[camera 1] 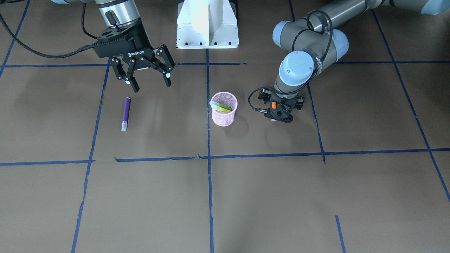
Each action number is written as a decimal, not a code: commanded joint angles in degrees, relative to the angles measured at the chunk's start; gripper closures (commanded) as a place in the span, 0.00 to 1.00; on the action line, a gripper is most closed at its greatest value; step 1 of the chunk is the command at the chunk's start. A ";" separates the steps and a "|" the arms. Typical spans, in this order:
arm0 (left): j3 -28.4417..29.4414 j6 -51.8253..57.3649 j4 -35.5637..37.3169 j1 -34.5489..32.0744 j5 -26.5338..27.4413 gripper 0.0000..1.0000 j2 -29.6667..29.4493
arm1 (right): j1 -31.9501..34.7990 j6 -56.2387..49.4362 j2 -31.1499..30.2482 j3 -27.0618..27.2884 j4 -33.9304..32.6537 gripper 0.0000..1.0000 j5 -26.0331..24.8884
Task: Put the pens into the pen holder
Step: 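Grasp the orange marker with the left gripper while the right gripper withdraws from the cup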
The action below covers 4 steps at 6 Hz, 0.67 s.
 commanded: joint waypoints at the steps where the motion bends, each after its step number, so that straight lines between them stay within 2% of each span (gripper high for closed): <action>1: 3.74 0.84 0.33 -0.21 -0.17 0.00 -1.81 | 0.01 0.15 -0.52 0.12 -0.12 0.00 0.12; 2: 4.62 0.93 0.33 -0.21 -0.69 0.01 -1.99 | -0.08 0.15 -0.61 0.04 -0.12 0.00 0.03; 3: 4.63 0.93 0.33 -0.30 -0.87 0.17 -2.25 | -0.17 0.32 -0.52 0.03 -0.12 0.00 0.03; 4: 4.63 1.02 0.33 -0.30 -0.87 0.40 -2.34 | -0.17 0.33 -0.52 -0.05 -0.12 0.00 -0.14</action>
